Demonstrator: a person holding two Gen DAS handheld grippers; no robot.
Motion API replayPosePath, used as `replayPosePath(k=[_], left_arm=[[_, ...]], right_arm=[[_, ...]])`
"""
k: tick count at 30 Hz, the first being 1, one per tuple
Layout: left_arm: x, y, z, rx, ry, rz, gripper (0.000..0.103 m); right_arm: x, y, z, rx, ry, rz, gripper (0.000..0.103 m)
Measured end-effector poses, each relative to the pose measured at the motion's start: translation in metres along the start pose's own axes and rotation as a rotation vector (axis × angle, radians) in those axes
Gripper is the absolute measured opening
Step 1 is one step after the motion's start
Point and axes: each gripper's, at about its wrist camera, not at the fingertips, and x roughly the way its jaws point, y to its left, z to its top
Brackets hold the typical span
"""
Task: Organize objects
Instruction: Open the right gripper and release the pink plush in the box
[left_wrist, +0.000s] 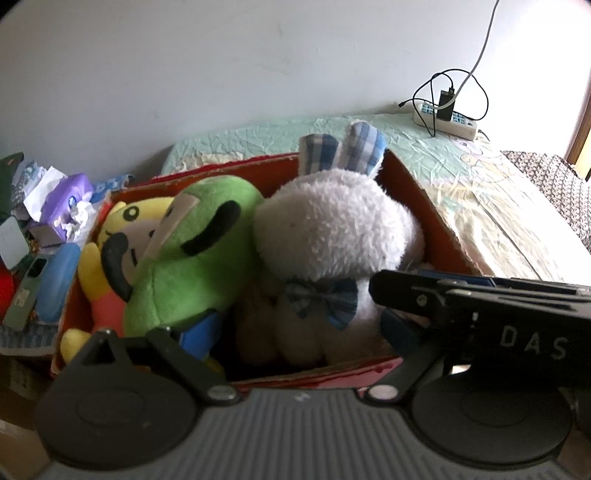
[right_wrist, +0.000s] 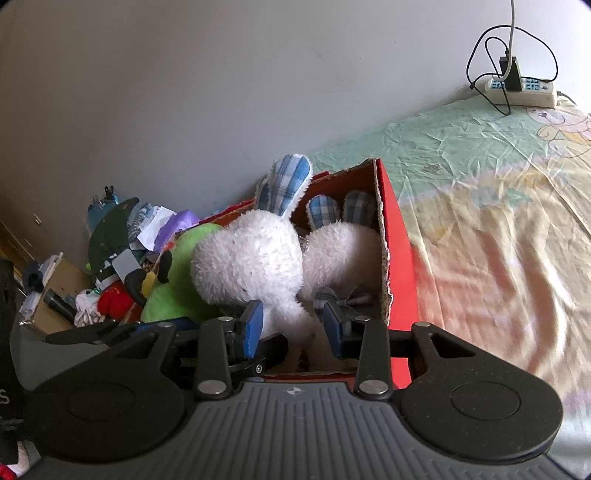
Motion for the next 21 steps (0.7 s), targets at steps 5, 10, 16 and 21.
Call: replayPosePath(k=[5,10,16,21], left_arm=[[0.001,0.000,0.001,0.011,0.004,-0.002,0.094],[0.000,-0.002,0.002,0.024,0.001,-0.009,0.094],[0.000,-0.002,0.002,0.014,0.006,-0.011,0.094],[0.002,-0.002,0.001,0.009,0.008,-0.007,0.094]], right_arm=[[0.002,0.003,0.001,-0.005,0.014,-0.023,0.040],[0.004,0.008,0.001,-0.017,0.027,-0.055,0.044],[0.006,0.013,0.002,-0.016,0.039,-0.087,0.046],[0.009,0.015,0.003,-0.017,0.050,-0.111,0.047]])
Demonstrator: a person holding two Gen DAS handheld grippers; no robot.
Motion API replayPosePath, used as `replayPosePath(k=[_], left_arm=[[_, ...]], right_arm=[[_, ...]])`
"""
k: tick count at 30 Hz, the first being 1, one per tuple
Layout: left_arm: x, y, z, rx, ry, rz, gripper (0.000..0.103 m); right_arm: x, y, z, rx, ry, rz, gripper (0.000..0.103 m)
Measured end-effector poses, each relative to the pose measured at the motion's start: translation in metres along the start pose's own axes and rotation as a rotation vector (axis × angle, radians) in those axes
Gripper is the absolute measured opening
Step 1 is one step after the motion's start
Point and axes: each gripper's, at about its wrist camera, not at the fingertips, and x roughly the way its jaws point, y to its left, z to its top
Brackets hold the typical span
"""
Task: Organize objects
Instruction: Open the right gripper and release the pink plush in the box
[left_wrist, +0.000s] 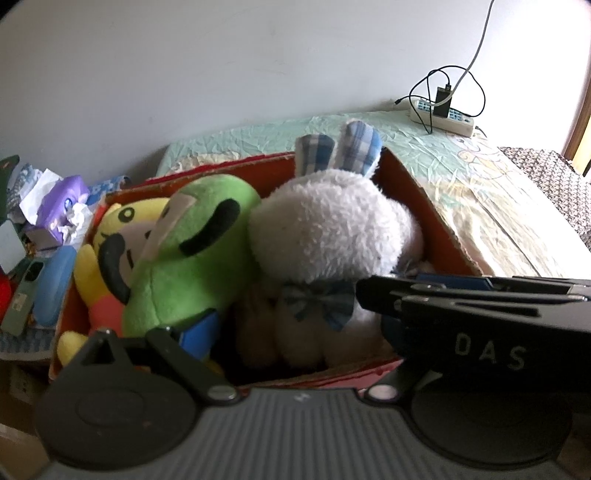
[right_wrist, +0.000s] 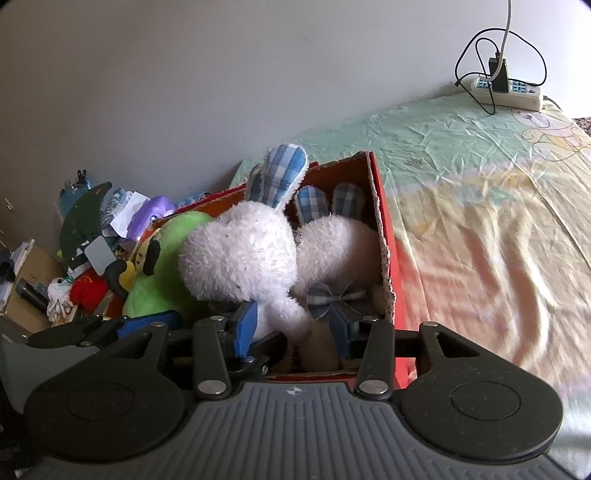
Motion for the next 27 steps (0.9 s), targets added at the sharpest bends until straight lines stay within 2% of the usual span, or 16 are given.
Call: replayPosePath(k=[9,14,19,27], left_arm=[[0.008,-0.002,0.007,-0.020,0.062,0.006,0.095],[0.011,-0.006,0.008,-0.025,0.079,0.027,0.096],[0.014,-0.003,0.012,-0.007,0.101,0.007,0.096],[0.007,0.001,0.013,-0.012,0.107,-0.009,0.096]], right_arm=[[0.004,0.003,0.008,0.018,0.075,-0.008,0.052],[0.005,0.004,0.008,0.016,0.086,-0.003,0.055],[0.006,0.005,0.009,0.030,0.088,0.010,0.060],[0.003,0.003,0.012,0.028,0.083,0.003,0.061]])
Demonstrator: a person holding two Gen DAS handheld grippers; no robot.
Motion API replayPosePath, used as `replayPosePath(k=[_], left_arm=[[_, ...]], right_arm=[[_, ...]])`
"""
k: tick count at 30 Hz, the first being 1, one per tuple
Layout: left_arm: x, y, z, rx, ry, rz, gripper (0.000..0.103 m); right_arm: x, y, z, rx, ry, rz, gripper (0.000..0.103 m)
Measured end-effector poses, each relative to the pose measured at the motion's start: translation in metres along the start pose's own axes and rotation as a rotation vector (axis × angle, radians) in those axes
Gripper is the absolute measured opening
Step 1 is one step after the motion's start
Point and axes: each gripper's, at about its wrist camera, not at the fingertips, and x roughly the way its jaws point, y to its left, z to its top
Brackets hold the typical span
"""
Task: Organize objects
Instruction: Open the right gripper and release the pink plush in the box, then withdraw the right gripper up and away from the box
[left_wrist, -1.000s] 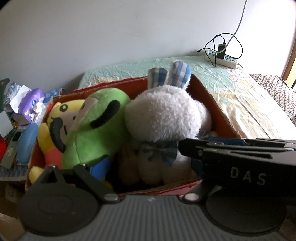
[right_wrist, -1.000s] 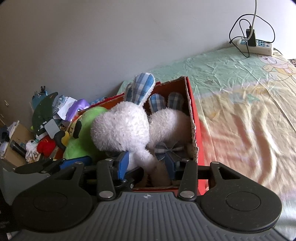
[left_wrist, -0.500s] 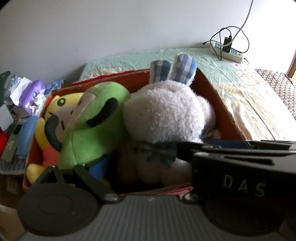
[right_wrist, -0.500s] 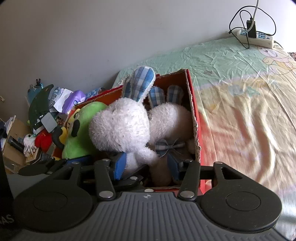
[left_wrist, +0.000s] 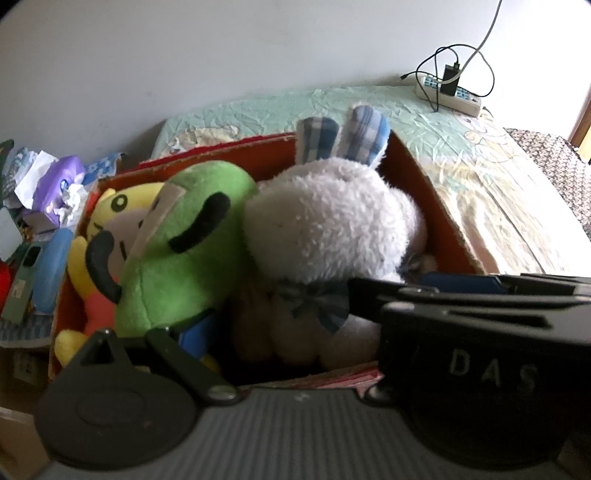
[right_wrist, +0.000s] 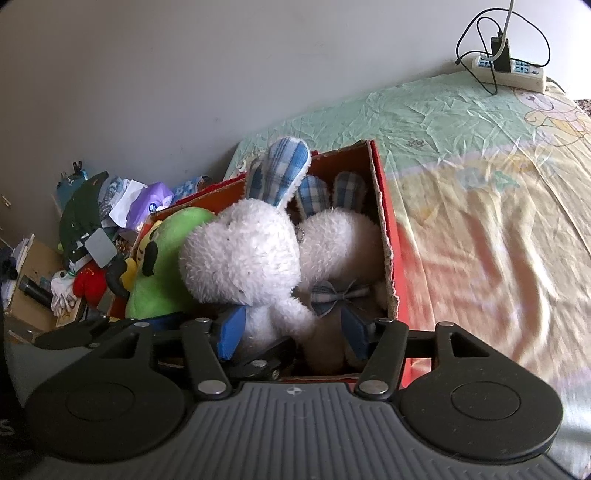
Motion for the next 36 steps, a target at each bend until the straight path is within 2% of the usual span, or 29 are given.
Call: replayPosePath(k=[17,23,29,33,36], left_arm=[[-0.032,0.012,-0.010,-0.018,-0.061,-0.005,0.096],[-0.042,0.011,-0.009,-0.007,-0.083,0.041,0.099],[-0.054,0.006,-0.007,-0.008,-0.099,0.034,0.099],[-0.063,-0.008,-0.005,0.035,-0.137,0.040,0.099],[-0.062,-0.023,-0.003,0.063,-0.134,0.034,0.099]], right_arm=[[-0.010,0.005,-0.001,-0.036,-0.017,-0.011,0.061],[-0.024,0.006,0.000,-0.031,-0.055,-0.012,0.061],[-0.047,-0.005,-0.004,-0.014,-0.109,-0.064,0.061],[-0.061,-0.018,-0.006,0.012,-0.136,-0.134,0.061],[-0.068,-0.033,-0.007,0.038,-0.140,-0.196,0.061]])
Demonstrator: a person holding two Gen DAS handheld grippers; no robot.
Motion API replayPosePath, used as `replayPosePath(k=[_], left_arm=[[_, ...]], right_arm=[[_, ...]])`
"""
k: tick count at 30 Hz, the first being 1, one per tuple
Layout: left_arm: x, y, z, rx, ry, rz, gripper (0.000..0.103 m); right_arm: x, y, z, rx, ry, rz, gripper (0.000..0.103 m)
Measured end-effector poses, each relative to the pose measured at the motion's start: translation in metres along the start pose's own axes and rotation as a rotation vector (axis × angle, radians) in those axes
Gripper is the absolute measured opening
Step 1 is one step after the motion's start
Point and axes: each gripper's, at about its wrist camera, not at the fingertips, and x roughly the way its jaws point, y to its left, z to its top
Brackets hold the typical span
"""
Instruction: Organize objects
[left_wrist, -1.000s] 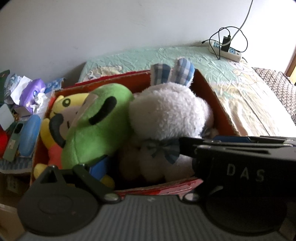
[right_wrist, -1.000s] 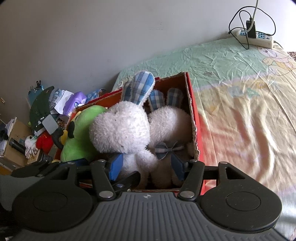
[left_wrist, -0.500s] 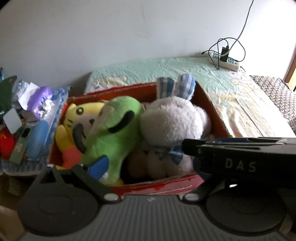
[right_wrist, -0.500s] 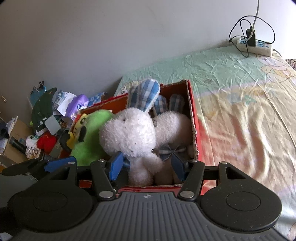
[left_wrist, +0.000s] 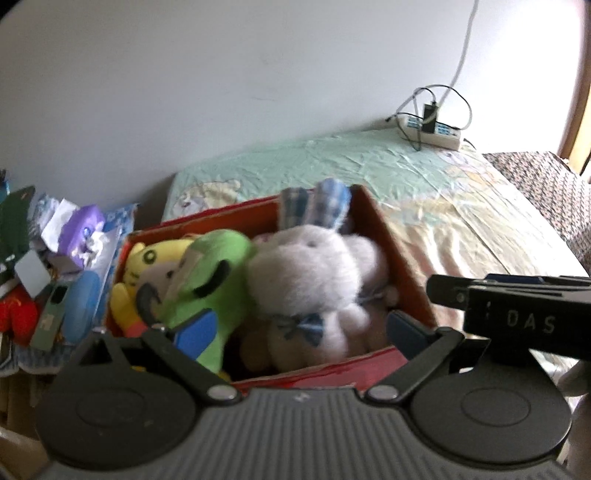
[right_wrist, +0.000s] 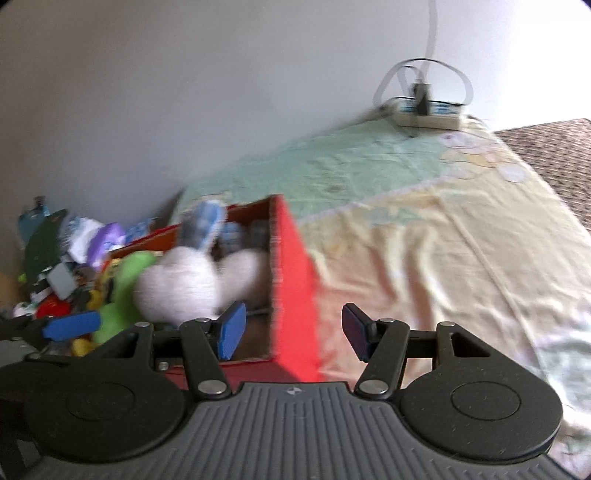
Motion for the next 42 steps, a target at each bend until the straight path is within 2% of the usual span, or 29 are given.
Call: replayPosePath(k=[13,21,31,42], left_arm=[[0.006,-0.069,0.015,0.072,0.006,-0.031,0.099],[0.010,-0.108,0.017,0.138,0.007,-0.041,0.099],[0.019,-0.118,0.019,0.147,0.060,-0.030,0.099],[0.016,-0.082,0.024,0.090,0.062,0.032,0.099]], right_arm=[[-0.012,-0.056,0.010,0.029,-0.015,-0.188,0.061],[-0.021,-0.078,0.010,0.045,-0.022,-0.273,0.061],[-0.025,-0.086,0.006,0.067,-0.019,-0.291,0.062],[-0.015,-0.052,0.014,0.015,-0.022,-0.236,0.063]])
